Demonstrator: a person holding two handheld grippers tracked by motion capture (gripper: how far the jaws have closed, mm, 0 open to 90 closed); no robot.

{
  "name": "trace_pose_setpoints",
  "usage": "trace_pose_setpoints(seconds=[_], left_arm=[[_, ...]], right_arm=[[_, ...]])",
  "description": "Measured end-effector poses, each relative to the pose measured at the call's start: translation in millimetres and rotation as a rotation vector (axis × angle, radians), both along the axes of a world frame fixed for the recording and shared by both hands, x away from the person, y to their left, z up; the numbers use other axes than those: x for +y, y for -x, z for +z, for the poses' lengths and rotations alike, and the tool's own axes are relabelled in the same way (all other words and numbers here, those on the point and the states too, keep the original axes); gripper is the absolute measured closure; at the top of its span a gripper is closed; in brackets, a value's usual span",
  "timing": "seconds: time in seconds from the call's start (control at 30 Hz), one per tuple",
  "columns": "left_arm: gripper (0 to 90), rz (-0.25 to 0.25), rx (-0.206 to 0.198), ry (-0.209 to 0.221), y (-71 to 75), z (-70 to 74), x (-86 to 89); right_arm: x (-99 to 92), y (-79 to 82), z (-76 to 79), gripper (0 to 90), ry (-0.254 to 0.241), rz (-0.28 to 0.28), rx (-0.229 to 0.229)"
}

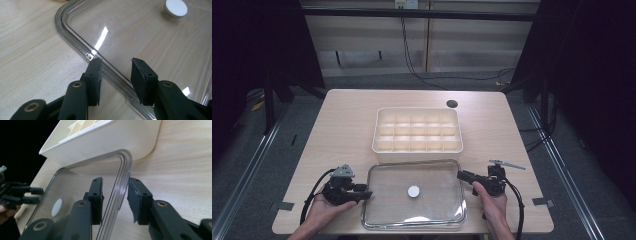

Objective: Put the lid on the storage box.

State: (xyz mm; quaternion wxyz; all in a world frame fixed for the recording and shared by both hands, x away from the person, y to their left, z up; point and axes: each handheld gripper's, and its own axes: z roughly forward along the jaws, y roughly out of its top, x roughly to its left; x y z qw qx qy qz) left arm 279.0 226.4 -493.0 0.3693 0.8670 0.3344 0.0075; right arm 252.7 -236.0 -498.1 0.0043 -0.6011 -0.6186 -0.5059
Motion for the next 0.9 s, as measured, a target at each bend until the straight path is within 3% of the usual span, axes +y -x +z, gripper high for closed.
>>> trace_pose_setpoints(seconds=[0.17, 0.23, 0.37, 0.7, 0.9], left_arm=[[59.8, 0.002, 0.000, 0.001, -0.1, -0.1, -0.3], [59.8, 0.002, 0.003, 0.007, -0.4, -0.4, -0.2], [59.8, -0.001, 0.006, 0.005, -1.0, -0.2, 0.3], [60.5, 0.006, 0.012, 0.024, -4.6, -1.3, 1.3], [60.3, 0.005, 0.017, 0.029, -5.3, -1.5, 2.0]], right_arm=[[3.9, -0.4, -3.3, 68.4, -0.060, 0.048, 0.026], [8.0, 1.5, -0.4, 68.5, -0.032, 0.026, 0.012], [6.9, -1.5, 1.7, 68.5, -0.013, 0.060, 0.003], [11.0, -12.1, 2.5, 64.7, -0.035, 0.133, -0.003], [11.3, -13.7, 1.9, 67.2, -0.050, 0.129, 0.001]])
